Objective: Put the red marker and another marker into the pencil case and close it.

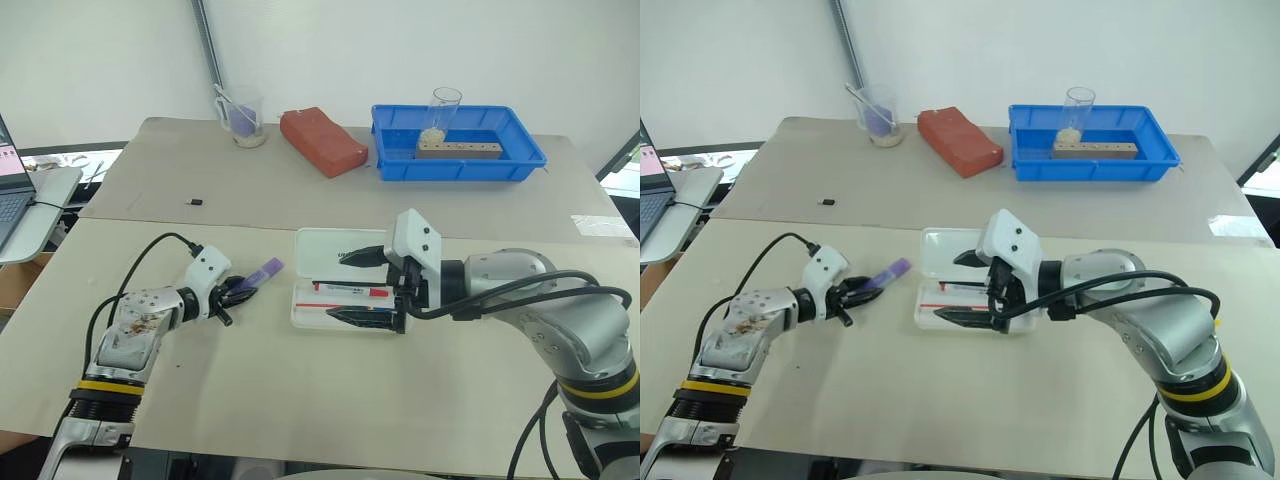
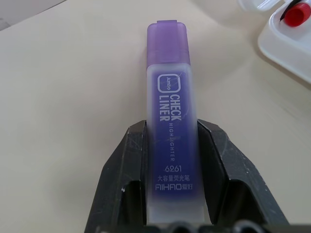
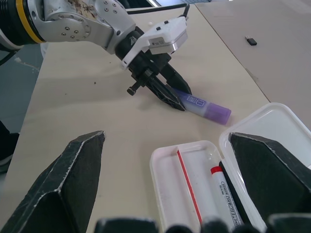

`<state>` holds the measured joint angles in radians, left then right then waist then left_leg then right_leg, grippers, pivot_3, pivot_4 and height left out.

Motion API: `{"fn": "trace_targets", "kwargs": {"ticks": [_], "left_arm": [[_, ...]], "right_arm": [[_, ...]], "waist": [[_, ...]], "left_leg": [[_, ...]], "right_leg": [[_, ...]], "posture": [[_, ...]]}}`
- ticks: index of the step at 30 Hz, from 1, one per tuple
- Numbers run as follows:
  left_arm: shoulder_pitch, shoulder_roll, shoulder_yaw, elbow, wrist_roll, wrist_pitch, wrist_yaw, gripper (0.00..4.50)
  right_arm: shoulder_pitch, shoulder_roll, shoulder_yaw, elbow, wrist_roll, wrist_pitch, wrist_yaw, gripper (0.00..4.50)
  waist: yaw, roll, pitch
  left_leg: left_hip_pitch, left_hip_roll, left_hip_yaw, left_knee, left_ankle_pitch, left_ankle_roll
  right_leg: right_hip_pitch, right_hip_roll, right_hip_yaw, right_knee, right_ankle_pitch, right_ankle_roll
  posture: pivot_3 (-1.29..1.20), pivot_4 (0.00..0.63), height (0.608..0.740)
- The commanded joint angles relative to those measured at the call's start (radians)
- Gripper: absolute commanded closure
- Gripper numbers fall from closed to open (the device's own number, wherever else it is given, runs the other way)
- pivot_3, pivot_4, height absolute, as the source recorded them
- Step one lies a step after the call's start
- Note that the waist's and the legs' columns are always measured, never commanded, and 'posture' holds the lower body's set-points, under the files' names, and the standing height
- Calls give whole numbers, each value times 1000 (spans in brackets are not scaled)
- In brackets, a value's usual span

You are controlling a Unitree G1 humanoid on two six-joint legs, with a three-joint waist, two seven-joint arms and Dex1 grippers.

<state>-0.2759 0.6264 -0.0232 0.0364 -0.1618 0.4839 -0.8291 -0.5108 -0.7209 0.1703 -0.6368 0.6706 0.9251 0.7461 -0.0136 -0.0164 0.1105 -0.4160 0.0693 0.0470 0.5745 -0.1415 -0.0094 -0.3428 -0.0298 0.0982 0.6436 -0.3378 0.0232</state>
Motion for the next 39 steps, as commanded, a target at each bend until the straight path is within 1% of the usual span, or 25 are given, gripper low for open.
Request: {"fn": "trace_targets", "kwargs": {"ticks": [1, 3, 5, 8, 10, 13, 19, 22, 25, 27, 34, 39], "left_arm": [[-65, 47, 46, -58, -56, 3, -57, 3561], [-99, 96, 63, -105, -108, 36, -123, 3561], [-120, 169, 55, -170, -155, 51, -226, 3561], [-157, 244, 16, -241, -195, 72, -327, 3561], [-190, 268, -22, -285, -216, 82, -386, 3561], [-233, 222, -119, -319, -205, 64, -416, 3561], [-274, 91, -289, -264, -82, -63, -394, 3561], [-277, 55, -350, -221, -30, -145, -405, 3561], [-295, 13, -378, -157, 19, -194, -382, 3561], [-296, 1, -389, -117, 47, -238, -384, 3561], [-301, -45, -400, -16, 108, -308, -363, 3561], [-303, -68, -391, -6, 105, -303, -371, 3561]], "right_arm": [[31, -33, -68, -36, 7, -12, 1, 0], [88, -71, -106, -56, 11, -15, 11, 0], [151, -108, -149, -75, 16, -15, 18, 0], [229, -144, -208, -96, 25, -14, 17, 0], [277, -162, -248, -109, 29, -12, 14, 0], [329, -171, -289, -125, 30, -10, -6, 0], [385, -162, -321, -149, 24, -17, -49, 0], [415, -163, -336, -165, 20, -11, -71, 0], [431, -159, -352, -181, 29, 1, -99, 0], [440, -156, -361, -197, 40, 10, -117, 0], [471, -154, -394, -240, 76, 42, -166, 0], [476, -161, -403, -248, 94, 52, -186, 0]], "waist": [[3, 0, 0], [5, -2, 1], [3, -2, 1], [-1, 0, 0], [-1, 0, 0], [2, 0, 0], [1, -1, 1], [0, -1, 1], [0, -1, 1], [0, -1, 1], [2, -2, 1], [1, -1, 1]], "left_leg": [[0, 0, 0, 0, 0, 0], [-1, 0, 0, 0, 0, 0], [-2, 0, 0, 0, 0, 0], [-1, 0, 2, -1, 0, 0], [0, 0, 2, -1, 0, 0], [1, -1, 2, -1, 0, 0], [1, -1, 1, 0, 0, 0], [1, -1, 0, 0, 0, 0], [1, -1, 0, 0, 0, 0], [1, -1, -1, 0, 0, 0], [1, -1, -1, 1, 0, 0], [1, -1, -1, 1, 0, 0]], "right_leg": [[0, 0, 0, 0, 0, 0], [0, -1, -1, 0, 0, 0], [0, -1, -1, -2, 0, 0], [0, -1, 0, -2, 0, 0], [0, -1, 0, -2, 0, 0], [2, -1, 0, -2, -1, 0], [3, 0, 0, -3, -1, 0], [4, 1, 0, -3, -1, 0], [4, 1, 0, -3, -1, 0], [4, 1, 0, -3, -1, 0], [5, 1, 0, -4, -1, 1], [5, 1, 0, -4, -2, 2]], "posture": [[0, 150, 740], [0, 150, 740], [0, 150, 740], [0, 150, 740], [0, 150, 740], [0, 150, 740], [0, 150, 740], [0, 150, 740], [0, 150, 740], [0, 150, 740], [0, 150, 740], [0, 150, 740]]}}
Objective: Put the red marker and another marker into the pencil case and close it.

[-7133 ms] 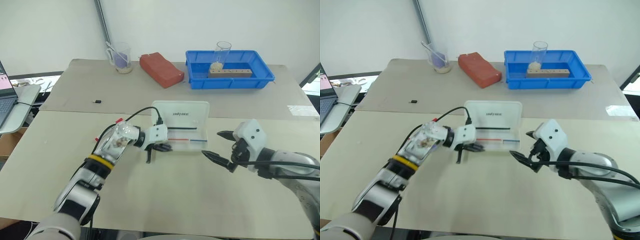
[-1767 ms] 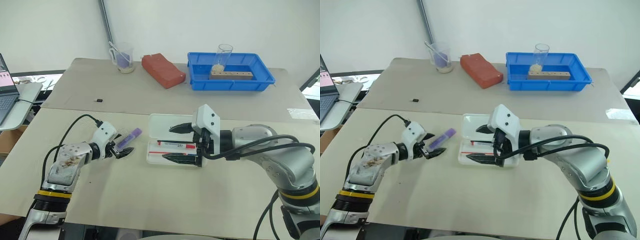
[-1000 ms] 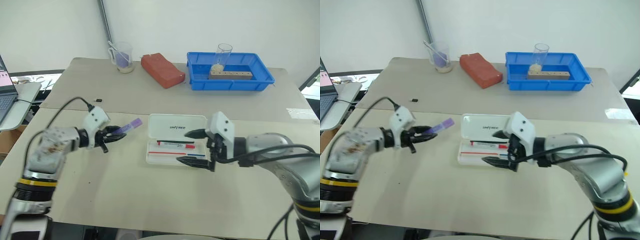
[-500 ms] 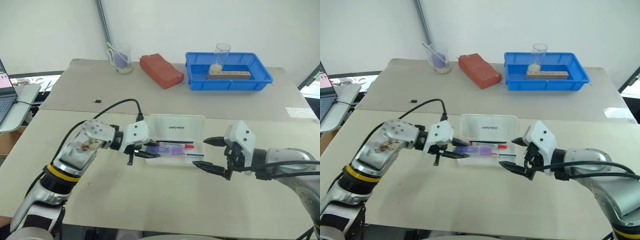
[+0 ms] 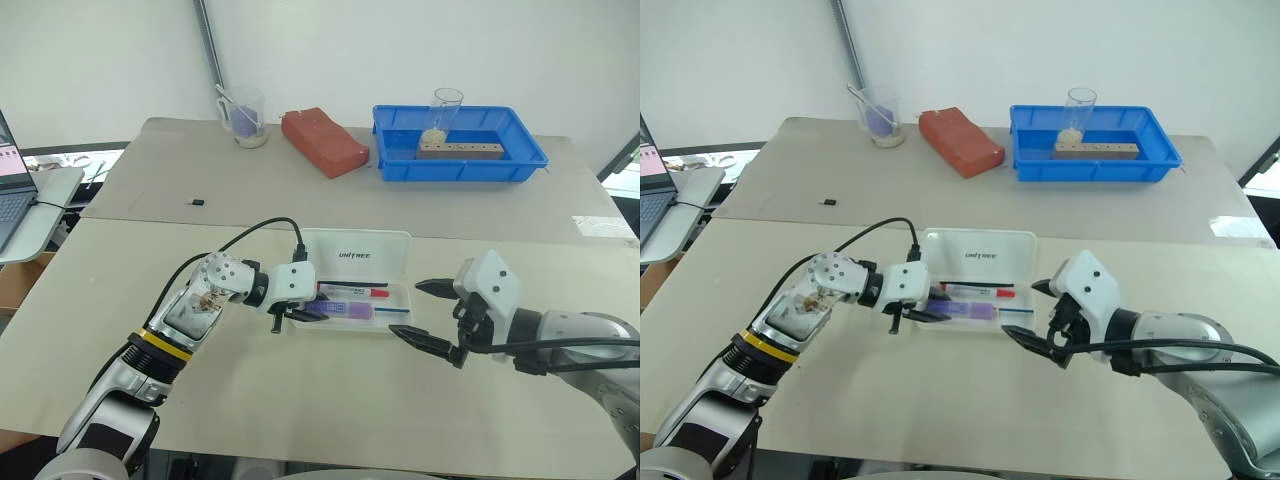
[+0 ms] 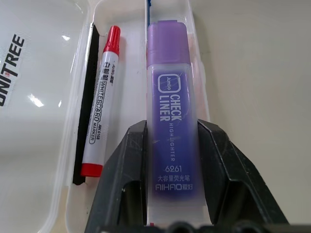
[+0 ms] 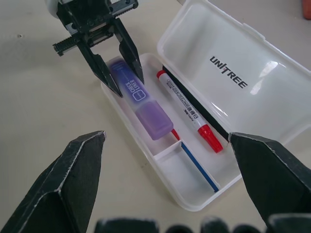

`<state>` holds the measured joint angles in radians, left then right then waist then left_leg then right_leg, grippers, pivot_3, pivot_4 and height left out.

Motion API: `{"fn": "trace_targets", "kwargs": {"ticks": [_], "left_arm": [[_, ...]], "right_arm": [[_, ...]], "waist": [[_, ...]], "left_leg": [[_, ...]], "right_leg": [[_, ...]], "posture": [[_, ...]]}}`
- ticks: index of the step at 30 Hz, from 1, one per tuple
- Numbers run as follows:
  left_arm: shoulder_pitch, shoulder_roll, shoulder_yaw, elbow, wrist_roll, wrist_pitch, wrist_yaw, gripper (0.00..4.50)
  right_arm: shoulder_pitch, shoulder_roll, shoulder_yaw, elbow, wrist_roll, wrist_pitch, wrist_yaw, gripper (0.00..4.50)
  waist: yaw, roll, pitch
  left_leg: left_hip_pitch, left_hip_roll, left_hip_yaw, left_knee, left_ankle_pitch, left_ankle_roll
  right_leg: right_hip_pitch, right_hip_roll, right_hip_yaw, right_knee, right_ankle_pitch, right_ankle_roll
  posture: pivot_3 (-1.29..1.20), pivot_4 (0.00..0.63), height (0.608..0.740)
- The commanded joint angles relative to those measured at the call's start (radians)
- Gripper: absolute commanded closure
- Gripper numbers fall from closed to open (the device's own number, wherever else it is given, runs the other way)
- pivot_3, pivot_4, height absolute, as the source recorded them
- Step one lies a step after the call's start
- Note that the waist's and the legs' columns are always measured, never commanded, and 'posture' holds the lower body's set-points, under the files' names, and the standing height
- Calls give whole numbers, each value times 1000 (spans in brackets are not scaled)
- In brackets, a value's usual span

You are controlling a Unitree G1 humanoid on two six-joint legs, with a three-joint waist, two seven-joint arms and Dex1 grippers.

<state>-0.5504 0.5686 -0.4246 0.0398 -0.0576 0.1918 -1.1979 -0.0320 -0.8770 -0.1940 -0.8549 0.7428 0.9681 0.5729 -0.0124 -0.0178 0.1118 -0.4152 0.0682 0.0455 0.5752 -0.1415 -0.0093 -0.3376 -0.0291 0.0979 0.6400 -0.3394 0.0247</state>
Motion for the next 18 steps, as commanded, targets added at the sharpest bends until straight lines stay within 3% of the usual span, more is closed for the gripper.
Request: {"fn": "trace_targets", "kwargs": {"ticks": [1, 3, 10, 18], "left_arm": [[-28, -12, 11, -9, 1, -11, -4, 3561], [-26, -15, 13, -11, -1, -7, -6, 3561], [-12, 2, 27, -58, -19, 28, -22, 234], [-27, 104, 128, -211, -133, 90, -100, 107]], "right_arm": [[-2, -7, -40, -30, 26, 9, -15, 0], [-2, -11, -44, -29, 33, 9, -18, 0], [6, -20, -50, -9, 36, -1, -17, 0], [47, -98, -92, 111, -56, -84, 76, 0]], "waist": [[0, 0, 0], [-1, 0, 0], [0, 0, 0], [-1, 0, 0]], "left_leg": [[0, 0, 0, 0, 0, 0], [0, 0, 0, 0, 0, 0], [0, 0, 0, 0, 0, 0], [0, 0, 0, 0, 0, 0]], "right_leg": [[0, 0, 0, 0, 0, 0], [0, 0, 0, 0, 0, 0], [0, 0, 0, 0, 0, 0], [0, 0, 0, 0, 0, 0]], "posture": [[0, 150, 740], [0, 150, 740], [0, 150, 740], [0, 150, 740]]}}
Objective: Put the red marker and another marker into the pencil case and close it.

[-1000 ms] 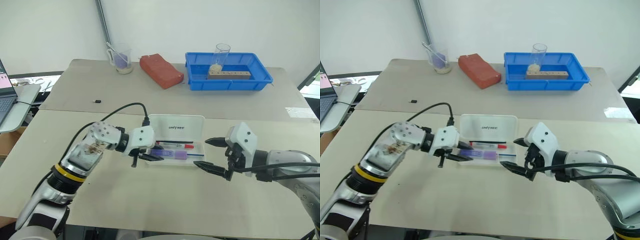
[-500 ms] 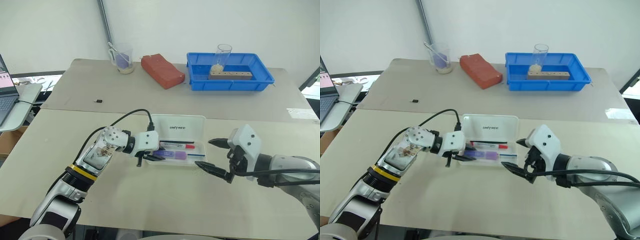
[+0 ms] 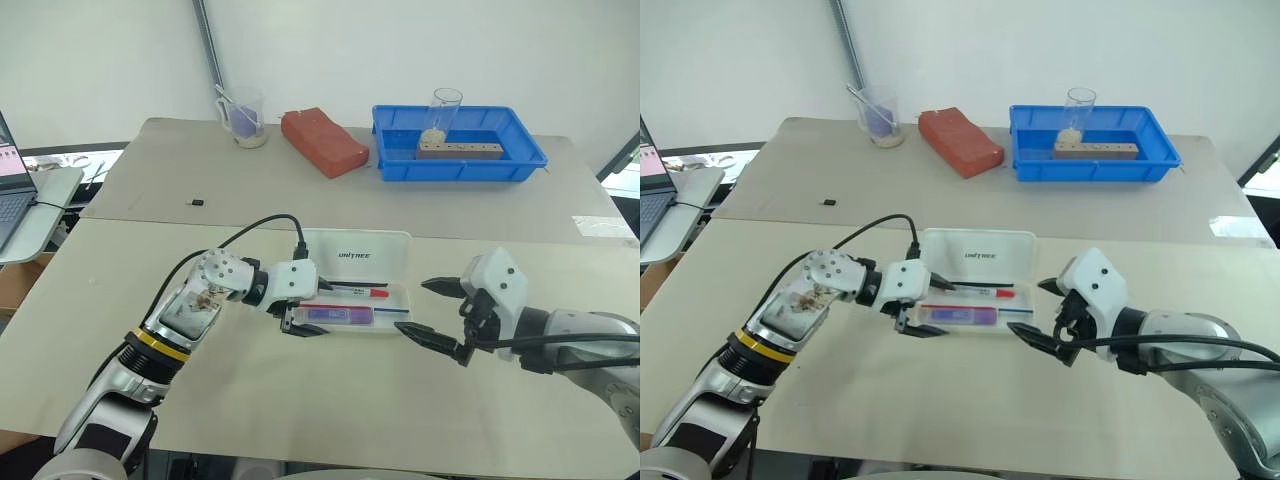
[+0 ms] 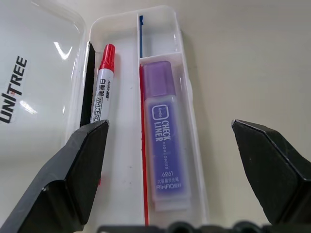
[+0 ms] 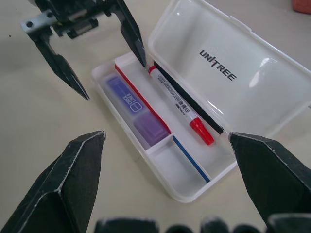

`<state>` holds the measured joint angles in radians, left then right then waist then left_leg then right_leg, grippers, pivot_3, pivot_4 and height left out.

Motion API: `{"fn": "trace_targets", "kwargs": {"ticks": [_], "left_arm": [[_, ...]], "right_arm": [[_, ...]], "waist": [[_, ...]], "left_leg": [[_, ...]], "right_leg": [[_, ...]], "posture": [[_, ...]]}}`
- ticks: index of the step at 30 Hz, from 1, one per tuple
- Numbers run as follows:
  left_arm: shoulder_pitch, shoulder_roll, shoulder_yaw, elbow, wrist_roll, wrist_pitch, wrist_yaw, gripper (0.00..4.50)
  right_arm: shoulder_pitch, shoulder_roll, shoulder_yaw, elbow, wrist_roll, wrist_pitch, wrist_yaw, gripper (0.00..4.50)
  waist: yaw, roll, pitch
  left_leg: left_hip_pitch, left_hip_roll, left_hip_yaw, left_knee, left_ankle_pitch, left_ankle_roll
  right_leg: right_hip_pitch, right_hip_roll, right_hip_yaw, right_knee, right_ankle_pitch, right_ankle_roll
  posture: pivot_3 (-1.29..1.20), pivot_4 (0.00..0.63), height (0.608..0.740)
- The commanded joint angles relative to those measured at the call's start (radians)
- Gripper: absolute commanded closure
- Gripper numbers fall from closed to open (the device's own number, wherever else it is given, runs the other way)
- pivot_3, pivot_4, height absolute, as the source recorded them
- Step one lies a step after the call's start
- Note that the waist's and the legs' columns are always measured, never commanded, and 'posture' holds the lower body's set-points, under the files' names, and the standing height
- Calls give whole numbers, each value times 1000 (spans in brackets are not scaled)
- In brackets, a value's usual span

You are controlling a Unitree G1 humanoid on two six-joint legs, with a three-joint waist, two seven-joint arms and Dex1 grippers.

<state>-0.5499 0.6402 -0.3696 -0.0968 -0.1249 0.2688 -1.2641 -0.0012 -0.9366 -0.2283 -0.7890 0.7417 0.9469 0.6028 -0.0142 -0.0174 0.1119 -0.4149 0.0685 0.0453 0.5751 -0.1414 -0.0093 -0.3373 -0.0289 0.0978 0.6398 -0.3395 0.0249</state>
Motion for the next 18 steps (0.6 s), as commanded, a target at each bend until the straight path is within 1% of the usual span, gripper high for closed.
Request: {"fn": "trace_targets", "kwargs": {"ticks": [1, 2, 4, 6, 10, 14, 18], "left_arm": [[-38, 35, 97, -87, -93, 22, -36, 107], [-47, 34, 109, -95, -109, 30, -34, 107], [-66, -1, 167, -137, -210, 42, -34, 107], [-67, -41, 192, -175, -259, 39, -11, 107], [-58, -70, 179, -220, -269, 53, 23, 107], [-51, -84, 159, -254, -268, 69, 55, 107], [-32, -83, 160, -292, -283, 91, 75, 107]], "right_arm": [[28, -57, -65, 79, -82, -88, 68, 0], [39, -69, -70, 106, -102, -111, 88, 0], [57, -89, -76, 237, -166, -192, 140, 0], [63, -113, -55, 386, -237, -291, 201, 0], [16, -136, 15, 604, -338, -436, 295, 0], [-117, -131, 134, 833, -438, -535, 383, 0], [-212, -110, 190, 946, -470, -559, 446, 0]], "waist": [[2, 0, 0], [3, 0, 0], [6, 0, 0], [8, 0, 0], [2, 1, 1], [-10, 7, 2], [-4, 9, 3]], "left_leg": [[0, 0, 0, 0, 0, 0], [0, 0, 0, 0, 0, 0], [0, 0, 0, 1, 0, 0], [0, 0, 0, 2, 0, 0], [0, -1, 1, 2, 0, 0], [1, 0, 0, 2, 0, 1], [1, 0, 0, 2, 0, 1]], "right_leg": [[0, 0, 0, 0, 0, 0], [0, 0, 0, 0, 0, 0], [1, 0, -1, -1, -1, 2], [3, -1, -1, -2, -2, 3], [5, -1, 0, -7, 0, 3], [5, 2, 2, -6, 1, 2], [5, 2, 2, -7, 1, 2]], "posture": [[0, 150, 740], [0, 150, 740], [0, 150, 740], [0, 150, 740], [0, 150, 740], [0, 150, 740], [0, 150, 740]]}}
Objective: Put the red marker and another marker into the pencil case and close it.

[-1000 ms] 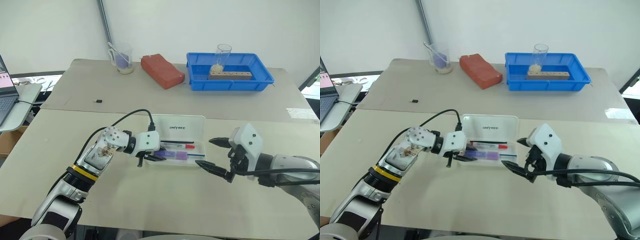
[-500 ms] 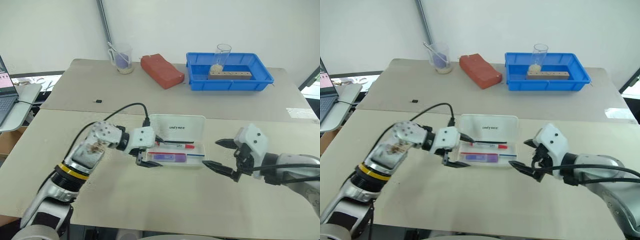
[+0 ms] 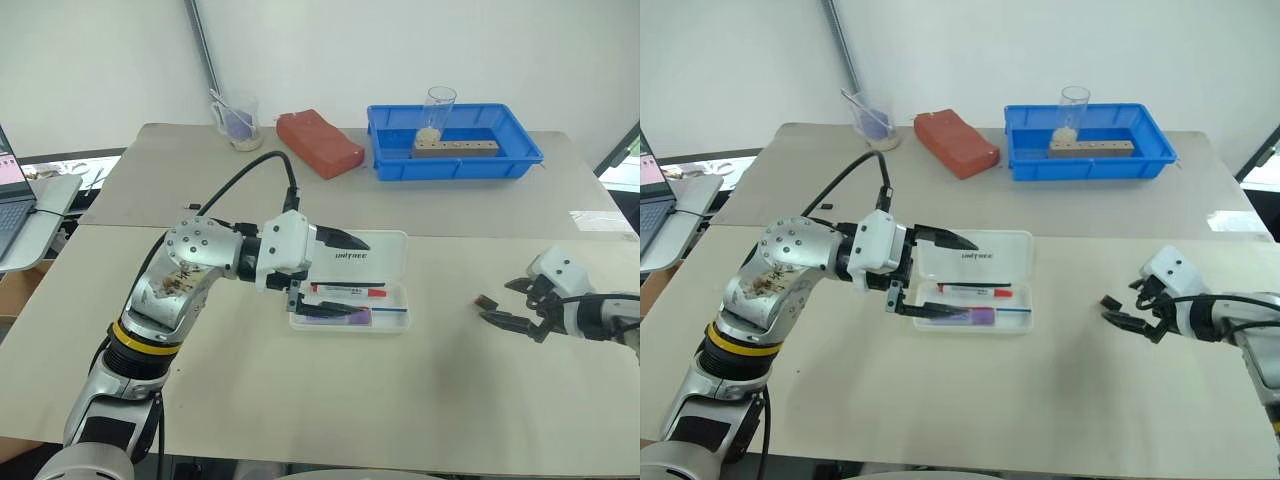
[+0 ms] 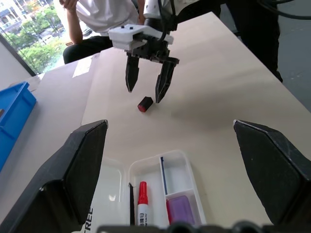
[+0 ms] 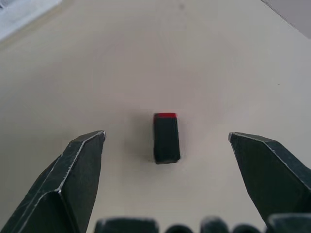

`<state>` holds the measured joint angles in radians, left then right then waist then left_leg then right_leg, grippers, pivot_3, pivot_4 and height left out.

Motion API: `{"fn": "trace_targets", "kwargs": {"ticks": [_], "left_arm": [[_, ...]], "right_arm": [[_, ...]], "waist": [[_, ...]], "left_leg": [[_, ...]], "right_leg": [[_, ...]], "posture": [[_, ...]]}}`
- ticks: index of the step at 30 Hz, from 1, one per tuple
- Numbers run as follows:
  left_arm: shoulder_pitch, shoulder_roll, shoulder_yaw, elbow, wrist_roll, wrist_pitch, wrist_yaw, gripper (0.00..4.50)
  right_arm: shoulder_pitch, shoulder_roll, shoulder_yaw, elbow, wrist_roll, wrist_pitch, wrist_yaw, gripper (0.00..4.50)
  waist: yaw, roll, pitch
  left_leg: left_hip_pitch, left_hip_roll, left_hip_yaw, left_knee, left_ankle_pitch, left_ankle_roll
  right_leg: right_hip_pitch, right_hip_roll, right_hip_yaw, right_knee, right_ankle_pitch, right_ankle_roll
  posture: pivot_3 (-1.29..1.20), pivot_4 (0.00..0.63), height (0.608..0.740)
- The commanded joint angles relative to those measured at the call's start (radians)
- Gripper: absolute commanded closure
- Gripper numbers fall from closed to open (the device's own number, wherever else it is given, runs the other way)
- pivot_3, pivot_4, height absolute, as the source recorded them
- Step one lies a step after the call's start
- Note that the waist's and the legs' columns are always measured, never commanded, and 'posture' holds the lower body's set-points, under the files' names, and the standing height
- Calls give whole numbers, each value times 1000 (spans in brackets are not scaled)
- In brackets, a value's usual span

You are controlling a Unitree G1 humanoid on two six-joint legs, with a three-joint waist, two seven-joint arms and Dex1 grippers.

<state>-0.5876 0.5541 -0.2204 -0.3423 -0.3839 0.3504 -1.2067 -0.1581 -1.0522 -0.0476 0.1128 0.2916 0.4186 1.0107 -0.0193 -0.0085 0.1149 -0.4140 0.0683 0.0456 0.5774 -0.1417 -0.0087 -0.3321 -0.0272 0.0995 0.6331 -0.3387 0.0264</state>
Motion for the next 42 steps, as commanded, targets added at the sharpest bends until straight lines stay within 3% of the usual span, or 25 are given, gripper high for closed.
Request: {"fn": "trace_targets", "kwargs": {"ticks": [1, 6, 11, 19, 24, 29, 42], "left_arm": [[13, 5, 10, -52, -26, 10, 21, 107], [54, 20, 1, -65, -11, -18, 22, 107], [67, 31, 5, -72, -15, -20, 25, 0], [80, 35, 8, -95, -34, 4, 31, 0], [109, 61, 22, -113, -54, 30, 29, 0], [152, 120, 21, -132, -66, 48, 4, 0], [192, 166, 25, -192, -88, 94, 37, 0]], "right_arm": [[-70, 9, 18, 61, -28, -35, 49, 0], [-132, 23, 72, 163, -80, -57, 104, 0], [-158, 30, 86, 213, -110, -74, 128, 1447], [-136, 22, 53, 131, -88, -94, 169, 4255], [-132, 13, 38, -127, -17, -28, 219, 4276], [-189, 77, 119, -352, 25, 82, 205, 4276], [-308, 188, 346, -295, -104, -2, 253, 4276]], "waist": [[3, 0, 0], [9, 1, 0], [9, 1, 0], [8, 1, 0], [4, 3, 1], [2, 3, 1], [8, 3, 2]], "left_leg": [[0, 0, 0, 0, 0, 0], [0, 0, 0, 3, 0, 0], [0, -1, 0, 4, 0, 0], [1, -1, 0, 4, 0, 0], [1, -1, 0, 4, 0, 0], [2, 1, -2, 3, 0, 0], [0, 0, -2, 4, 0, 0]], "right_leg": [[0, 0, 0, 0, 0, 0], [3, 0, 0, 0, 1, -1], [4, -1, 0, -1, 1, -1], [6, -1, 0, -1, 1, -1], [5, -1, 0, -1, 1, 0], [5, 1, 0, -1, 1, 0], [4, 0, 0, -1, 1, -1]], "posture": [[0, 150, 740], [0, 150, 740], [0, 150, 740], [0, 150, 740], [0, 150, 740], [0, 150, 740], [0, 150, 740]]}}
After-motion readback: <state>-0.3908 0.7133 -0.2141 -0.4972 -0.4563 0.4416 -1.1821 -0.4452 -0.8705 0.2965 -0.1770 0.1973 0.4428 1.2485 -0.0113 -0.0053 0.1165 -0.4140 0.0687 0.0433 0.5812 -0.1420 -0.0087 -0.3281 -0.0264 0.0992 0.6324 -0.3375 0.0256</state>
